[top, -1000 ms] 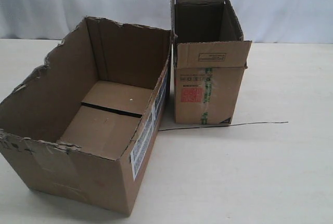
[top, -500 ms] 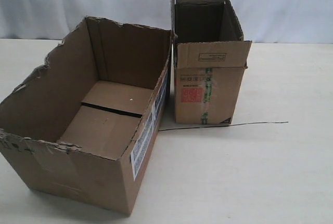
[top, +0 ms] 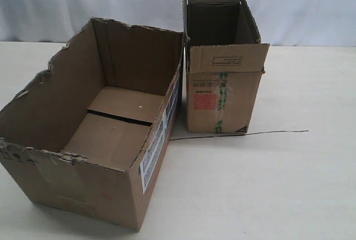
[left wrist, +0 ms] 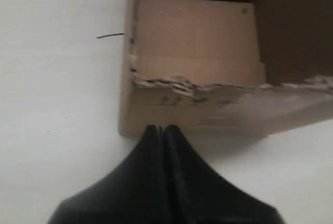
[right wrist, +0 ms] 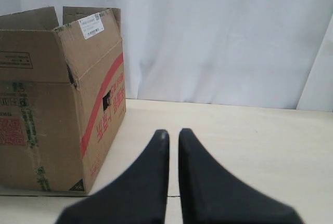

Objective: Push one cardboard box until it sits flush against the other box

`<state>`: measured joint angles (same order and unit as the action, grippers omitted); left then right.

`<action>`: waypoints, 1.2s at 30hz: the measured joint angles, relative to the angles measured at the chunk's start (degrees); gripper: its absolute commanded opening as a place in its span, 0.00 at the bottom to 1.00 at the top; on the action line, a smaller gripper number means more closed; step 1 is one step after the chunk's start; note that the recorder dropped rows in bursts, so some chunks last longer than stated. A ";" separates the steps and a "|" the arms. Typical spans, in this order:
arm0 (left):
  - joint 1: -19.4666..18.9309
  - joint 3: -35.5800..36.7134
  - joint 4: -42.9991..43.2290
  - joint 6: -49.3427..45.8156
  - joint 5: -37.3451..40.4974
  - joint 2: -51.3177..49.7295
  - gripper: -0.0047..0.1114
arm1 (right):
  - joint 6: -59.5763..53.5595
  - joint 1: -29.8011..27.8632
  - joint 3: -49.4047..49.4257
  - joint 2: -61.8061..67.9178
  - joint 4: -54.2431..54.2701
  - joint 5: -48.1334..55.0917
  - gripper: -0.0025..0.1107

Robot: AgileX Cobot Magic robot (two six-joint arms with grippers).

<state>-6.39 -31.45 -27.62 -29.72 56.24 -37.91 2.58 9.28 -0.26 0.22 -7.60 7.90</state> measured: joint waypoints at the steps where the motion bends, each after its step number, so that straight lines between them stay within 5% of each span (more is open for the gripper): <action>1: 0.00 0.00 -1.31 -0.94 1.39 0.64 0.04 | 0.00 0.00 0.00 0.00 0.00 0.00 0.07; 10: 1.01 0.00 -13.63 -11.20 12.36 2.33 0.04 | 0.00 0.00 0.00 0.00 0.00 0.00 0.07; 20: 14.35 0.00 -4.52 -2.86 13.52 -2.87 0.04 | 0.00 0.00 0.00 0.00 0.00 0.00 0.07; 36: 27.11 0.00 -7.40 3.89 -13.24 -25.05 0.04 | 0.00 0.00 0.00 0.00 0.00 0.00 0.07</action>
<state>20.72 -31.45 -35.02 -25.83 43.01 -62.96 2.58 9.28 -0.26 0.22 -7.60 7.90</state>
